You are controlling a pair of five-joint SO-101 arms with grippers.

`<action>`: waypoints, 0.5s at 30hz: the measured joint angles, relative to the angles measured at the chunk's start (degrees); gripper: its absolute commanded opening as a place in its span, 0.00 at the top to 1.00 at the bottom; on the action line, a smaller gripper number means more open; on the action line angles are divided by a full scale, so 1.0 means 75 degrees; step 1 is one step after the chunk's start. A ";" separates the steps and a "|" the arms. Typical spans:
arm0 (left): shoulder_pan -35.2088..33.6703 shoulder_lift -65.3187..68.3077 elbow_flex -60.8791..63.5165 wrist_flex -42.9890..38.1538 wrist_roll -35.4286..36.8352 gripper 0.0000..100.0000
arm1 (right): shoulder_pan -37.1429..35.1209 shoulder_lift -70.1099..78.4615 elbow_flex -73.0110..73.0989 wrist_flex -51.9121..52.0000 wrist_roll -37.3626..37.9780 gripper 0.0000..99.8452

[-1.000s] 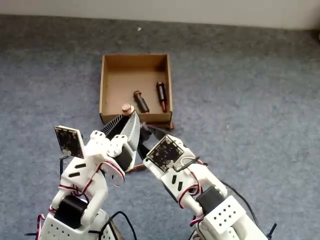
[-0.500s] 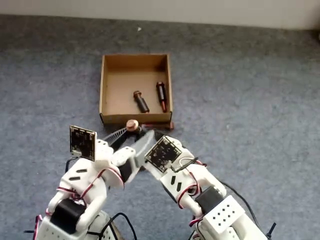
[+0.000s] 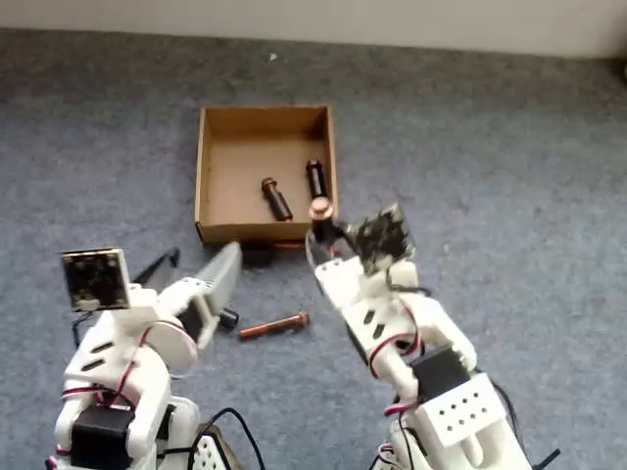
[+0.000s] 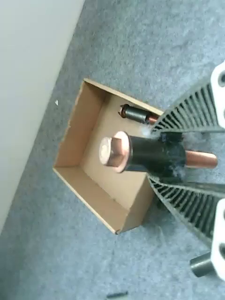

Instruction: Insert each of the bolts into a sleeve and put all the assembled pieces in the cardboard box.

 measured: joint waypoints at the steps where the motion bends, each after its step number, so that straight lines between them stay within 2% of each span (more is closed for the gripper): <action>1: -0.0199 0.0000 0.0000 0.0000 0.0012 0.71 | 0.0047 0.0399 -0.0410 0.0105 -0.0012 1.00; 8: -0.1325 0.0012 0.0047 0.0000 -0.0035 0.71 | 0.0105 0.4009 -0.2942 -0.0059 -0.0047 1.00; 15: -0.1641 0.0000 0.0328 0.0000 -0.0047 0.71 | 0.0117 0.7490 -0.4337 -0.2251 -0.0047 1.00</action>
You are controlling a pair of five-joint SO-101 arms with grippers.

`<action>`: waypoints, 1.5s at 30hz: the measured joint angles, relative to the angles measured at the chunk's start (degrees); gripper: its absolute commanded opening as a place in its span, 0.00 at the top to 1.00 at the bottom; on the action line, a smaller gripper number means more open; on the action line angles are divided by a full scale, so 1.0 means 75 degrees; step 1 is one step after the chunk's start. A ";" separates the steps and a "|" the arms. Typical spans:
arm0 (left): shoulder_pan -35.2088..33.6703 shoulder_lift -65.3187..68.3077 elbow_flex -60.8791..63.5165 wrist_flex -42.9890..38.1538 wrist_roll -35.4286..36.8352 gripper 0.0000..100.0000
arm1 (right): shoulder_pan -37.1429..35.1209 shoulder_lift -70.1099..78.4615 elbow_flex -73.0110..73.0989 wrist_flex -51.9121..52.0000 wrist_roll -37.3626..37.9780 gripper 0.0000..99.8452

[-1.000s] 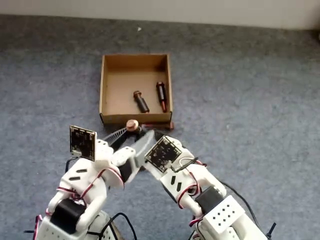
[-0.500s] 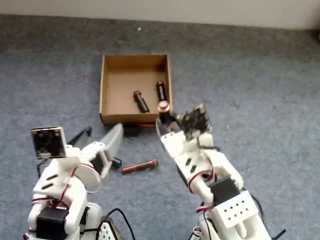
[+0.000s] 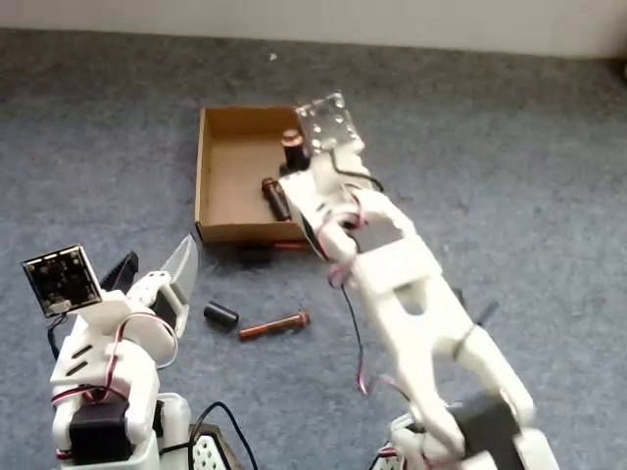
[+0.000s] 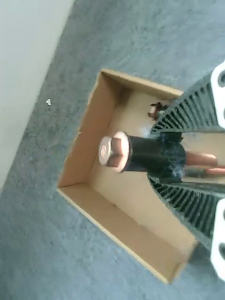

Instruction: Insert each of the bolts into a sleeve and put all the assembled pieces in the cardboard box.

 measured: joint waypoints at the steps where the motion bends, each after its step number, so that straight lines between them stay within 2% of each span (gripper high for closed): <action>1: 0.0000 0.0000 0.0070 0.0000 0.0000 0.71 | 0.0000 0.0434 -0.0152 -0.0340 0.0000 1.00; 4: 0.0000 0.0000 0.0281 0.0000 0.0000 0.71 | 0.0000 0.1582 -0.0645 -0.0891 0.0000 1.00; 9: 0.0000 0.0023 0.0481 0.0000 0.0000 0.71 | 0.0082 0.3153 -0.1289 -0.1055 0.0000 0.99; 13: 0.0000 0.0000 0.0527 0.0000 0.0000 0.71 | 0.0188 0.3716 -0.1559 -0.0914 0.0000 0.91; 15: 0.0000 0.0000 0.0527 0.0000 0.0000 0.71 | 0.0199 0.3798 -0.1782 -0.0481 0.0000 0.88; 20: 0.0000 0.0000 0.0527 0.0000 0.0000 0.71 | 0.0211 0.3798 -0.2637 0.1055 0.0000 0.88; 28: -0.0176 0.0000 0.0527 0.0000 0.0000 0.71 | 0.0129 0.2825 -0.3669 0.4419 0.0000 0.88; 35: -0.1453 0.0000 0.0527 0.0000 -0.0012 0.71 | -0.0985 0.1020 -0.3282 0.6482 0.0000 0.88; 41: -0.2661 0.0000 0.0527 0.0000 -0.0012 0.71 | -0.2673 0.0738 -0.2040 0.6599 0.0000 0.88; 45: -0.3177 0.0000 0.0527 0.0000 0.0000 0.71 | -0.3540 0.1278 -0.2004 0.6599 0.0000 0.88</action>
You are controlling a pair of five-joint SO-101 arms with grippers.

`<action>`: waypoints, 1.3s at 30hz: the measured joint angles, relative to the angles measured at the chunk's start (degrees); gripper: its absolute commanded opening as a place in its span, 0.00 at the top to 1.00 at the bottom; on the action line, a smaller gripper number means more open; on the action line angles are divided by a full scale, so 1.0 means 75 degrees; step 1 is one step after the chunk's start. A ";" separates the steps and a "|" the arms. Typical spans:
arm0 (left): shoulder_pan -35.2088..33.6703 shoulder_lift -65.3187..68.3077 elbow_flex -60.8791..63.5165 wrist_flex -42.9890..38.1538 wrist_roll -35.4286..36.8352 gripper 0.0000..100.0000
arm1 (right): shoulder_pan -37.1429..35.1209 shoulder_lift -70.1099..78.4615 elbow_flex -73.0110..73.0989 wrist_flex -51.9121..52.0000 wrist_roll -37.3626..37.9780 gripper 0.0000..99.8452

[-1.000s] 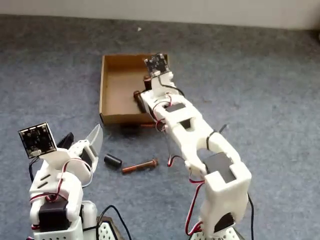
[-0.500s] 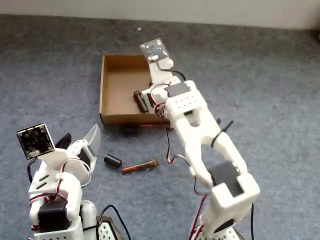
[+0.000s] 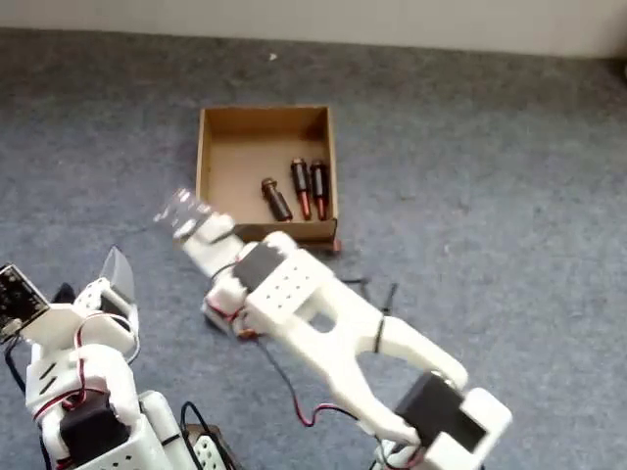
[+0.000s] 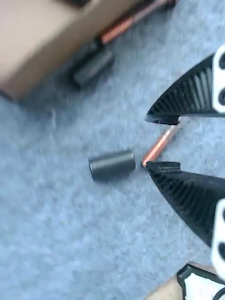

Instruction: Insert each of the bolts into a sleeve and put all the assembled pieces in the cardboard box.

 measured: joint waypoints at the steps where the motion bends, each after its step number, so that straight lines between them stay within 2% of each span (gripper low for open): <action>1: -0.0059 0.0000 0.0000 0.0000 0.0000 0.71 | -0.0105 0.0223 -0.0023 0.0000 0.0000 0.88; 9: -0.0094 0.0000 0.0000 0.0000 -0.0012 0.71 | -0.0281 0.2168 -0.1172 0.0000 0.0000 0.88; 18: -0.0094 0.0000 0.0000 0.0000 -0.0012 0.71 | -0.0305 0.3481 -0.2157 0.0000 0.0000 0.88; 20: -0.0094 0.0000 0.0000 0.0000 -0.0012 0.71 | -0.0305 0.3657 -0.2262 0.0000 0.0000 0.91; 23: -0.0094 0.0000 0.0000 0.0000 -0.0012 0.71 | -0.0293 0.3751 -0.2368 0.0000 0.0000 1.00; 25: -0.0094 0.0000 0.0000 0.0000 -0.0012 0.71 | -0.0270 0.3763 -0.2368 0.0000 0.0000 0.99; 31: -0.0094 0.0000 0.0000 0.0000 -0.0012 0.71 | -0.0305 0.3223 -0.2356 0.0668 0.0000 1.00; 39: -0.0094 0.0000 0.0000 -0.0117 -0.0023 0.71 | 0.0152 0.0422 -0.1254 0.0973 0.0000 1.00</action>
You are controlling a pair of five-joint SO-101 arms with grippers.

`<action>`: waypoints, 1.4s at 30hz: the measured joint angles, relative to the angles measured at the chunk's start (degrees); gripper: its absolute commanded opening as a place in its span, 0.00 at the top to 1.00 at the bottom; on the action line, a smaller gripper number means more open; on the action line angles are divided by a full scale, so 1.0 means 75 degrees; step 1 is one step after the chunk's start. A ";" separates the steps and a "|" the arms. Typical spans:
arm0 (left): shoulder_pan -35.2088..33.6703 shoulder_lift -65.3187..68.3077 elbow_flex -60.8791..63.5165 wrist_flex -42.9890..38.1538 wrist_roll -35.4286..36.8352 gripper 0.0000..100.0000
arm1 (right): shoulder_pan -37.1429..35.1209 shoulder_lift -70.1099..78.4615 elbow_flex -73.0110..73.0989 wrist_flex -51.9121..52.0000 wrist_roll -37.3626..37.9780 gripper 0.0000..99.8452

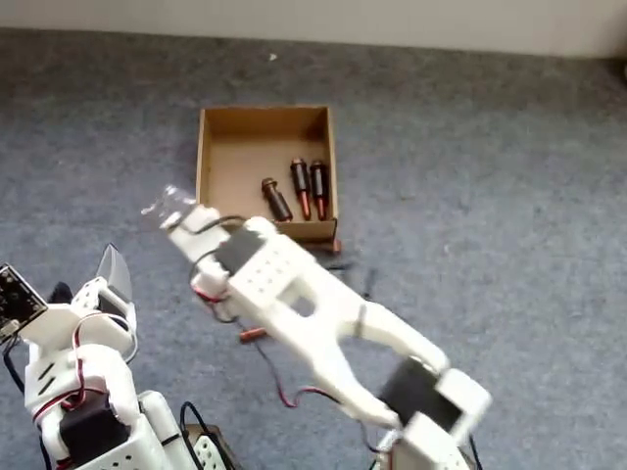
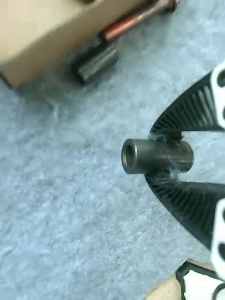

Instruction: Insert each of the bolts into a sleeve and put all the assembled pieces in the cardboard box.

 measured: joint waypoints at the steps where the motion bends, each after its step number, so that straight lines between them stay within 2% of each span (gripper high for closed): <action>1: 0.0000 0.0000 0.0000 -0.0035 -0.0094 0.71 | 0.0141 -0.0410 0.0211 0.0000 -0.0059 1.00; 6: 0.0152 0.0000 0.0000 -0.0059 -0.0938 0.71 | 0.0879 -0.2544 0.1289 0.0000 -0.0750 1.00; 11: 0.1090 0.0070 -0.0059 -0.0059 -0.1242 0.71 | 0.1653 -0.4677 0.2801 0.0000 -0.0856 1.00; 15: 0.1758 0.0047 -0.0469 0.0023 -0.1407 0.71 | 0.2884 -0.6154 0.4126 -0.0305 -0.1266 1.00; 20: 0.2649 0.0141 -0.1160 0.0797 -0.1747 0.71 | 0.4161 -0.7385 0.5814 -0.1102 -0.1594 1.00; 29: 0.3505 0.2626 -0.2731 0.1864 -0.1981 0.71 | 0.5368 -0.8064 0.7725 -0.2321 -0.1618 1.00; 35: 0.4407 0.4384 -0.3130 0.2309 -0.3059 0.71 | 0.6330 -0.8076 0.7947 -0.2766 -0.2063 1.00; 39: 0.4993 0.5333 -0.3130 0.2333 -0.4161 0.71 | 0.6435 -0.8076 0.7947 -0.2801 -0.2098 1.00; 42: 0.5650 0.6013 -0.3130 0.2333 -0.4396 0.71 | 0.6447 -0.8076 0.7947 -0.2801 -0.2145 1.00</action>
